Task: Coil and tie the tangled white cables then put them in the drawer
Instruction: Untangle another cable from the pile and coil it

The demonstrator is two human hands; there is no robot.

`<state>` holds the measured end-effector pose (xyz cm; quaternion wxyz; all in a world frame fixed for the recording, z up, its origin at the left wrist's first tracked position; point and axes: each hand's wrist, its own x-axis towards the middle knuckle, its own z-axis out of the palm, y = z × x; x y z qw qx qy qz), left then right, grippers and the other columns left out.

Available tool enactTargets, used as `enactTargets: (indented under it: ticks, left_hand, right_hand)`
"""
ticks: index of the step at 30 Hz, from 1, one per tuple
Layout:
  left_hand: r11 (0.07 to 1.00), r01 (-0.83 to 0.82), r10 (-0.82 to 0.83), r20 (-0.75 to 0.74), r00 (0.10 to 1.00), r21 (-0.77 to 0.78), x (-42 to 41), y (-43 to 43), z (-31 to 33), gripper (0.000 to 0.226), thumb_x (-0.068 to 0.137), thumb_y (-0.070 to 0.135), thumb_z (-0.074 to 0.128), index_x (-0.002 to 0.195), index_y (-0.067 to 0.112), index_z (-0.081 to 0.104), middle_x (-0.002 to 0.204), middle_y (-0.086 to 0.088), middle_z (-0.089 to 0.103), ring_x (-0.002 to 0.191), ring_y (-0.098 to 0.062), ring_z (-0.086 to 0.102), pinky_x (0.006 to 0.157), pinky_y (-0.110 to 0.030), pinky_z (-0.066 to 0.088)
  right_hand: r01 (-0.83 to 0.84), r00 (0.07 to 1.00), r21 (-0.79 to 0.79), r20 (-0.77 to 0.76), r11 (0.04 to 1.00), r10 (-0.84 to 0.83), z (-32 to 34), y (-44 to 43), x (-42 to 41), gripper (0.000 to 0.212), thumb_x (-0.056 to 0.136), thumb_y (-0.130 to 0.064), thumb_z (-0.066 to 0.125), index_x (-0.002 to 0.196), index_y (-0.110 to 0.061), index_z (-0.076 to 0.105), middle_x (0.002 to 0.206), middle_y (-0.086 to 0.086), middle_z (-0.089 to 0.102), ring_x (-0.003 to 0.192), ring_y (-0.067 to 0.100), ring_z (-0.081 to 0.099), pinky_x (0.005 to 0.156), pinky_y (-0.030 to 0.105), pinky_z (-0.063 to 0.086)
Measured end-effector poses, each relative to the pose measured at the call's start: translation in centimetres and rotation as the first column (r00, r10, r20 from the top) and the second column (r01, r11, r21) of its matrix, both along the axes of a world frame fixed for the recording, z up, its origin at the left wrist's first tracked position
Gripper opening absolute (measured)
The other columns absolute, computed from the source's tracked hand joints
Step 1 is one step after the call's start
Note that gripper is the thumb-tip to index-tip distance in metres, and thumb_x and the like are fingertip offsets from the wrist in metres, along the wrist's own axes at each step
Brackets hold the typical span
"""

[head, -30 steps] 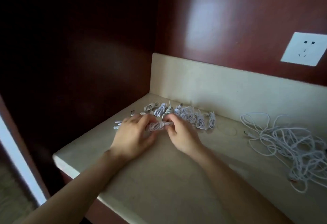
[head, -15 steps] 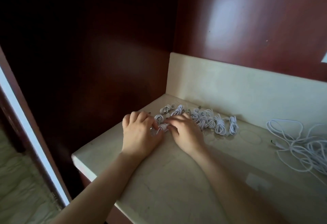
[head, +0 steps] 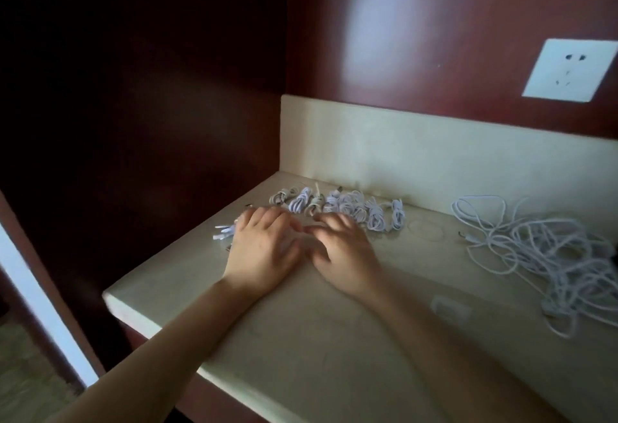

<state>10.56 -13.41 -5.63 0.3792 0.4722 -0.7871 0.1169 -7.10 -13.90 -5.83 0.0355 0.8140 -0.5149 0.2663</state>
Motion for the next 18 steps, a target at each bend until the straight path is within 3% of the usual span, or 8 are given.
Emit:
enactTargets:
  ticks: [6,12,18]
  left_hand:
    - [0.933,0.269,-0.257,-0.079,0.963,0.241,-8.8,0.9,1.6,0.018,0.081,0.032,0.058,0.095,0.026,0.067,0.099,0.007,0.068,0.098,-0.017,0.061,0.087,-0.03,0.042]
    - [0.851,0.383,-0.397,-0.036,0.917,0.36,-17.2,1.5,1.7,0.018,0.09,0.034,0.06,0.105,0.029,0.066,0.105,0.009,0.062,0.101,-0.013,0.057,0.083,-0.026,0.041]
    - [0.812,0.407,-0.459,0.026,0.888,0.418,-22.5,1.5,1.2,0.033,0.094,0.028,0.053,0.127,0.028,0.058,0.134,0.004,0.054,0.125,-0.017,0.047,0.101,-0.033,0.039]
  right_hand:
    - [0.192,0.977,0.043,-0.103,0.981,-0.186,1.9,4.8,-8.9,0.056,0.083,-0.047,0.036,0.125,-0.023,0.063,0.132,0.001,0.058,0.123,0.025,0.05,0.104,0.041,0.037]
    - [0.462,0.884,0.11,-0.14,0.88,-0.447,1.7,9.0,-16.9,0.042,0.097,-0.033,0.051,0.139,-0.029,0.049,0.148,-0.007,0.043,0.141,0.015,0.031,0.114,0.033,0.02]
    - [0.539,0.84,0.131,-0.157,0.832,-0.52,1.2,11.0,-20.5,0.041,0.098,-0.027,0.047,0.139,-0.025,0.049,0.15,-0.003,0.042,0.141,0.015,0.031,0.114,0.026,0.015]
